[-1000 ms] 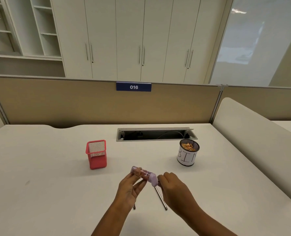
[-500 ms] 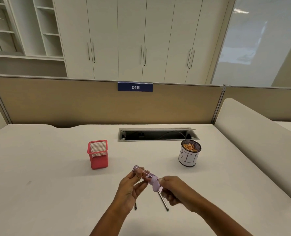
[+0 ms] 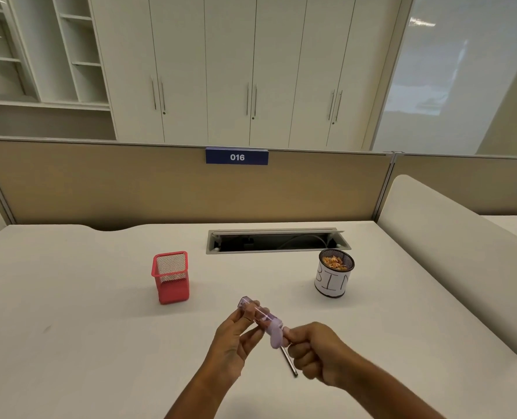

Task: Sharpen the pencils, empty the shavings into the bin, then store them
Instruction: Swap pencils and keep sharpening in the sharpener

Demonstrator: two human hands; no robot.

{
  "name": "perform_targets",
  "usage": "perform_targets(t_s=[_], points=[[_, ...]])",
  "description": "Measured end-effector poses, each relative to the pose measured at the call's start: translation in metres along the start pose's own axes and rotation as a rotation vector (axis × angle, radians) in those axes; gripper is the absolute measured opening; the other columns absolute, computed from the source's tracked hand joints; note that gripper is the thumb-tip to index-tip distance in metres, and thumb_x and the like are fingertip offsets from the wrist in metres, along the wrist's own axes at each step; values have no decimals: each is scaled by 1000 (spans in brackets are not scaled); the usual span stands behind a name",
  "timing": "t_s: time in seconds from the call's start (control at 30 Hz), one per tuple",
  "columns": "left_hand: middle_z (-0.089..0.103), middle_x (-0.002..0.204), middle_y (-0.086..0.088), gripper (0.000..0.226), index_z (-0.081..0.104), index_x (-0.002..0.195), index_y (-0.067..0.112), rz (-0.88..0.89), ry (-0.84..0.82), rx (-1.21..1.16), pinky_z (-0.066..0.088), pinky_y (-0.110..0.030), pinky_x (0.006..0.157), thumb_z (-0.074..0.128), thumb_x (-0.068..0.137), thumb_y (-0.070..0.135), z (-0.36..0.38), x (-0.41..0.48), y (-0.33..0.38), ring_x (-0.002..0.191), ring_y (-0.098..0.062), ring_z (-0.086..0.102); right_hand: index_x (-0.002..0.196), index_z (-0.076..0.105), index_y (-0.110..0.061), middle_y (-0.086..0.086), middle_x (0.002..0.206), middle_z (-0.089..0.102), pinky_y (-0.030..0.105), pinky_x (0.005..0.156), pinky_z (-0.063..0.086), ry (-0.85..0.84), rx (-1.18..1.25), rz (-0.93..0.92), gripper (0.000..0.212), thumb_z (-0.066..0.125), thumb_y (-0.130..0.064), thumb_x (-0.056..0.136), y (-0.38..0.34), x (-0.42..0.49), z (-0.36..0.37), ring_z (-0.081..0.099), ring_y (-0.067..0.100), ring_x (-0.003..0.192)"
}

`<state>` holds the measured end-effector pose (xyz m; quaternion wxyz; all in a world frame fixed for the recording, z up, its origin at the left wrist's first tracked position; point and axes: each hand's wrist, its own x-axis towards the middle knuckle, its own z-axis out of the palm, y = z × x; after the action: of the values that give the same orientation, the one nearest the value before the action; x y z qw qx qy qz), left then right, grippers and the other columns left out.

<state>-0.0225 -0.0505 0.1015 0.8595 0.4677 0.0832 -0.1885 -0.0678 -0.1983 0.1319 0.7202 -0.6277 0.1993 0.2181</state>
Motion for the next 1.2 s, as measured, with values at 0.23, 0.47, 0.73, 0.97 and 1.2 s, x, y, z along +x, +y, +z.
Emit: perform_targets(t_s=[0.23, 0.47, 0.73, 0.97, 1.2], points=[[71, 84, -14, 13, 65, 88, 0, 10, 34, -60, 59, -23, 59, 54, 88, 6, 5, 4, 4, 72, -24, 71, 84, 45, -19, -4, 62, 49, 18, 43, 25, 326, -831, -406, 14, 49, -28, 94, -6, -6, 7, 37, 7, 48], [73, 64, -7, 14, 65, 81, 4, 19, 90, -98, 57, -22, 55, 55, 89, 11, 8, 4, 1, 63, -20, 71, 54, 68, -18, -5, 41, 55, 15, 32, 30, 671, -1518, -1057, 39, 89, -3, 26, 7, 1, 9, 48, 8, 34], [75, 79, -8, 17, 64, 93, 3, 5, -7, -42, 59, -21, 61, 52, 90, 15, 1, 4, -7, 78, -23, 70, 54, 61, -13, -7, 36, 33, 12, 28, 16, 52, 7, -14, 43, 43, -7, 93, -3, 4, -3, 23, 5, 31], [68, 90, -14, 14, 65, 87, 3, -26, 34, -50, 58, -20, 58, 53, 90, 9, -2, 7, -11, 80, -23, 67, 71, 49, -21, -10, 57, 49, 11, 42, 29, 272, -685, -335, 21, 50, -25, 92, 5, 0, 3, 39, 4, 47], [73, 61, -7, 15, 64, 83, 2, -50, 83, -125, 58, -22, 50, 54, 90, 12, 1, 7, -16, 82, -26, 64, 60, 68, -20, -6, 50, 61, 14, 40, 34, 541, -1441, -745, 31, 89, -9, 39, 18, -5, 10, 54, 7, 43]])
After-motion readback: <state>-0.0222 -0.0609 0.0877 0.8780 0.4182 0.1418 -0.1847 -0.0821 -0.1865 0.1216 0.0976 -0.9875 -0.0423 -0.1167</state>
